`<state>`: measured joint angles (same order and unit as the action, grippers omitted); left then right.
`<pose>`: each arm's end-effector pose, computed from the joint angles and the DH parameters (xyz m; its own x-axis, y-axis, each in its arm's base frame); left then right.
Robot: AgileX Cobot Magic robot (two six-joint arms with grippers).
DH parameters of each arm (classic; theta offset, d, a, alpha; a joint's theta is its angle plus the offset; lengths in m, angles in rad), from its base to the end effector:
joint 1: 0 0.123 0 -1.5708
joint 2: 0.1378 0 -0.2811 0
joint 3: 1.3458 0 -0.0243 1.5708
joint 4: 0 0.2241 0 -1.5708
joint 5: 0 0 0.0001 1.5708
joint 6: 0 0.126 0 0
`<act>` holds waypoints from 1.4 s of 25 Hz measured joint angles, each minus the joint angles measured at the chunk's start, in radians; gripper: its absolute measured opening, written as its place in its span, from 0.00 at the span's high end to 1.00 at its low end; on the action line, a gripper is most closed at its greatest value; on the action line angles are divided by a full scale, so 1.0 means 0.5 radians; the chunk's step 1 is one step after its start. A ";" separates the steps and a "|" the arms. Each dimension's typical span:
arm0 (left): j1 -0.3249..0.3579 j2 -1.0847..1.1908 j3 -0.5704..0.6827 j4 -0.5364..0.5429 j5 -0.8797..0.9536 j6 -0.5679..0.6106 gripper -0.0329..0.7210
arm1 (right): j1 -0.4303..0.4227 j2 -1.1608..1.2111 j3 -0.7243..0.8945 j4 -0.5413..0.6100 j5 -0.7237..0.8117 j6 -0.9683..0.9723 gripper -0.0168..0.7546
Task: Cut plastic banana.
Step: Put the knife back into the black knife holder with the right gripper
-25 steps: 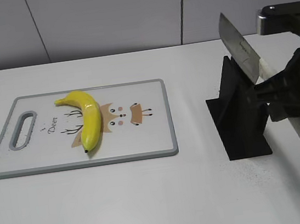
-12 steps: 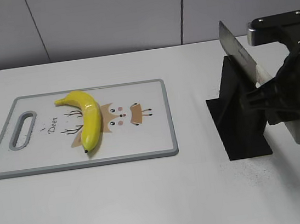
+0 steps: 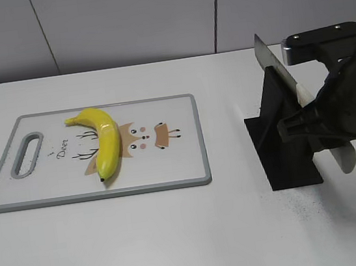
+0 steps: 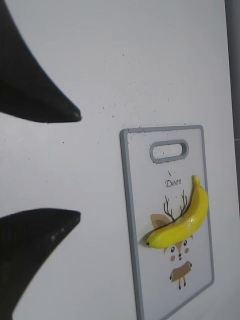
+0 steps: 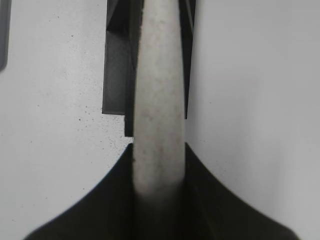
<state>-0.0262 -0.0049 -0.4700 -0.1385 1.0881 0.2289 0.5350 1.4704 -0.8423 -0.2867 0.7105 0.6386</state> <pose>0.0060 -0.0156 0.2378 -0.4702 0.1747 -0.8651 0.2117 0.9739 0.0816 0.2324 0.1107 0.1926 -0.9232 -0.0826 -0.3753 -0.0797 0.9965 -0.0233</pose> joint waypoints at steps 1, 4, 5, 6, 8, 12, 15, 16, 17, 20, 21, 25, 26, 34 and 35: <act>0.000 0.000 0.000 0.000 0.000 0.000 0.25 | 0.000 0.000 0.000 0.002 -0.002 0.000 0.77; 0.000 0.000 0.000 0.000 0.000 0.000 0.25 | 0.000 0.000 0.000 0.031 -0.002 0.002 0.77; 0.000 0.000 0.000 0.000 0.000 0.000 0.25 | 0.000 0.000 0.000 0.046 -0.002 0.002 0.74; 0.000 0.000 0.000 0.000 0.000 0.000 0.25 | 0.000 0.000 0.000 0.061 -0.010 0.002 0.69; 0.000 0.000 0.000 0.000 0.000 0.000 0.25 | 0.000 0.000 0.000 0.083 -0.011 0.002 0.53; 0.000 0.000 0.000 0.000 0.000 0.000 0.25 | 0.000 0.000 -0.012 0.106 0.009 0.002 0.24; 0.000 0.000 0.000 0.000 0.000 0.000 0.25 | 0.000 0.000 -0.100 0.108 0.119 -0.027 0.19; 0.000 0.000 0.000 0.000 0.000 0.000 0.25 | 0.000 -0.007 -0.144 0.108 0.165 -0.048 0.18; 0.000 0.000 0.000 0.000 0.000 0.000 0.25 | 0.000 -0.022 -0.191 0.108 0.208 -0.074 0.18; 0.000 0.000 0.000 0.000 0.000 0.000 0.25 | 0.000 -0.114 -0.337 0.124 0.324 -0.202 0.18; 0.000 0.000 0.000 0.000 0.000 0.000 0.25 | 0.000 -0.161 -0.374 0.149 0.352 -0.281 0.18; 0.000 0.000 0.000 0.000 0.000 0.000 0.19 | 0.000 -0.368 -0.455 0.367 0.429 -0.714 0.20; 0.000 0.000 0.000 0.000 0.000 0.000 0.17 | 0.000 -0.422 -0.457 0.421 0.469 -0.794 0.20; 0.000 0.000 0.000 0.000 0.000 0.000 0.14 | 0.000 -0.899 -0.293 0.490 0.725 -1.095 0.21; 0.000 0.000 0.000 0.000 0.000 0.000 0.14 | 0.000 -0.983 -0.254 0.492 0.728 -1.144 0.21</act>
<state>-0.0262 -0.0049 -0.4700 -0.1385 1.0881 0.2289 0.5350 0.9790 -0.9694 -0.0407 1.0746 0.0667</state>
